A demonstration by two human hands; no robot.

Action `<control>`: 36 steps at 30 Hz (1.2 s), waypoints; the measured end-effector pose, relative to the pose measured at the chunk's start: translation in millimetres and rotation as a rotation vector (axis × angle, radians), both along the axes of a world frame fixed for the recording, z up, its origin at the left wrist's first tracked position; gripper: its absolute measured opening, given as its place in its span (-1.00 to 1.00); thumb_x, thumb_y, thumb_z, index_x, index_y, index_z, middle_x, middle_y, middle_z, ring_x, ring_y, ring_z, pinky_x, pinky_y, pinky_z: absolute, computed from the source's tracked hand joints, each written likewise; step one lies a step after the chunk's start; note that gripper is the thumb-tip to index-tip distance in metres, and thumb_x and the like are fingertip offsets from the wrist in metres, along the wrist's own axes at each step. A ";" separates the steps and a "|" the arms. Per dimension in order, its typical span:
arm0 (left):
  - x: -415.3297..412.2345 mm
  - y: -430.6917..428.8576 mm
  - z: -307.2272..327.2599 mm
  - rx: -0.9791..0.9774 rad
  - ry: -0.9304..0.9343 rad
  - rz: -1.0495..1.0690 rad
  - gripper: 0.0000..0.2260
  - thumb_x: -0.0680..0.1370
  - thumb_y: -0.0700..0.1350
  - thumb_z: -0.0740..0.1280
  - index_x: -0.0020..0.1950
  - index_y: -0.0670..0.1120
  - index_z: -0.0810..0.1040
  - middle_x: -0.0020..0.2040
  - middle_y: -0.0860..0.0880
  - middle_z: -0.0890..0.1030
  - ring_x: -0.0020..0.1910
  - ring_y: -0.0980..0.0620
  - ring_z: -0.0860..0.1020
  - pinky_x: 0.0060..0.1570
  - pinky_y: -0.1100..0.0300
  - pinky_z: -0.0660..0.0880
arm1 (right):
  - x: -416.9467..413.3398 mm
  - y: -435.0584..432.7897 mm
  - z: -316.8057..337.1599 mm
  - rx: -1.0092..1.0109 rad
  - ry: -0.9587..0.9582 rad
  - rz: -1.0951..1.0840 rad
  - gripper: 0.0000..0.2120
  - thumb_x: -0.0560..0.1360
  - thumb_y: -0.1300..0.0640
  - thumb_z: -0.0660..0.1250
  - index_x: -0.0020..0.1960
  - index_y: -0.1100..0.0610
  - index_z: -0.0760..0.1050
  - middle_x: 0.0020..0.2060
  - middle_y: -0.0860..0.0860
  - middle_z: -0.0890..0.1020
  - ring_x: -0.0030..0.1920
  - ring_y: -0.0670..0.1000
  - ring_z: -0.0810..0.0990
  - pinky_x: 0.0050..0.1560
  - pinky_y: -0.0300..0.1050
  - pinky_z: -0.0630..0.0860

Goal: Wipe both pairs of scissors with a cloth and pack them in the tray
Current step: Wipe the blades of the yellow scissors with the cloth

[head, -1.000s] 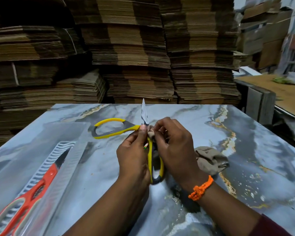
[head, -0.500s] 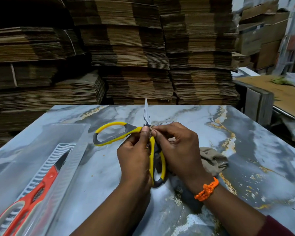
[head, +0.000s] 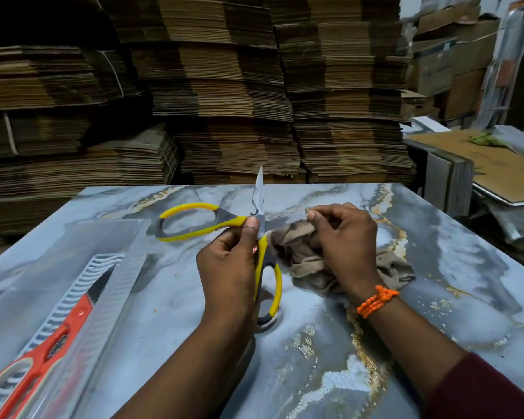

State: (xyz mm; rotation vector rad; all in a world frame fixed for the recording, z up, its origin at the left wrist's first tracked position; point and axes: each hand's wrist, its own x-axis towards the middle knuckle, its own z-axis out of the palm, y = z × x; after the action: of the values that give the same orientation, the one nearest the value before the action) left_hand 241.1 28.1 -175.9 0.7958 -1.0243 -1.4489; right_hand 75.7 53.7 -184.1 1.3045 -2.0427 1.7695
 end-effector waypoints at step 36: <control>-5.0 -6.8 -6.2 0.039 0.011 0.070 -0.74 0.59 -0.05 0.43 -0.28 -0.07 0.73 -0.21 -0.19 0.74 -0.21 -0.10 0.64 -0.02 -0.10 0.64 | 59.1 -0.8 9.9 -0.082 0.110 0.147 -0.89 0.45 0.25 0.53 -0.07 0.07 0.74 -0.18 -0.05 0.65 -0.15 -0.16 0.65 -0.11 -0.37 0.54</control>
State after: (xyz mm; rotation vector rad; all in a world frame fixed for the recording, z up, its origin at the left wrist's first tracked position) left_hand 236.1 21.4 -182.1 0.8428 -0.9538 -1.4150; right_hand 134.9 52.9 -174.2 1.5256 -1.8401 1.7754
